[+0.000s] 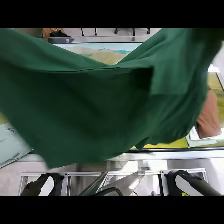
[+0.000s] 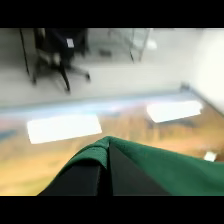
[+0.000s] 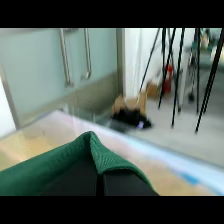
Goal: Fold the shirts.
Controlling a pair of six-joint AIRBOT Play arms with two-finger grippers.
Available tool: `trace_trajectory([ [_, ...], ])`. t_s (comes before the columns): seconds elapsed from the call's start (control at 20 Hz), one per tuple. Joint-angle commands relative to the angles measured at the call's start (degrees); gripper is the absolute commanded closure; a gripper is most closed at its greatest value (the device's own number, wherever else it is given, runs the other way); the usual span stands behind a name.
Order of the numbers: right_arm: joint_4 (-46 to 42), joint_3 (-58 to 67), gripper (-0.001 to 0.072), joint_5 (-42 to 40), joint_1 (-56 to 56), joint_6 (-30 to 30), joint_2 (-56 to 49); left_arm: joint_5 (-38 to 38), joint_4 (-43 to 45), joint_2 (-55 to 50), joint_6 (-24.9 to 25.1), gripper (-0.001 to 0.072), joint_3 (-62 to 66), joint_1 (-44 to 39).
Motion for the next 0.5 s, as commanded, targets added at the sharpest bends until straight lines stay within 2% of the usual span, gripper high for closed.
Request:
trace_trajectory([
  [0.0,-0.81,-6.05,0.0696,0.83,0.50,1.05,-11.19,0.55,13.25,-13.62,1.44,0.0694,-6.86,-9.40],
  [0.2,-0.83,-12.79,0.0696,-4.83,2.54,-2.84,-29.53,7.76,20.87,-34.62,3.13,0.0695,-10.08,-12.52],
  [0.35,2.14,-11.37,0.0696,-13.20,2.34,-4.46,-42.21,7.28,21.97,-50.53,2.14,0.0694,-1.14,-11.52],
  [0.45,2.82,-6.69,0.0696,-13.79,2.03,-5.86,-48.26,5.51,21.97,-57.53,0.13,0.0694,6.45,-11.10],
])
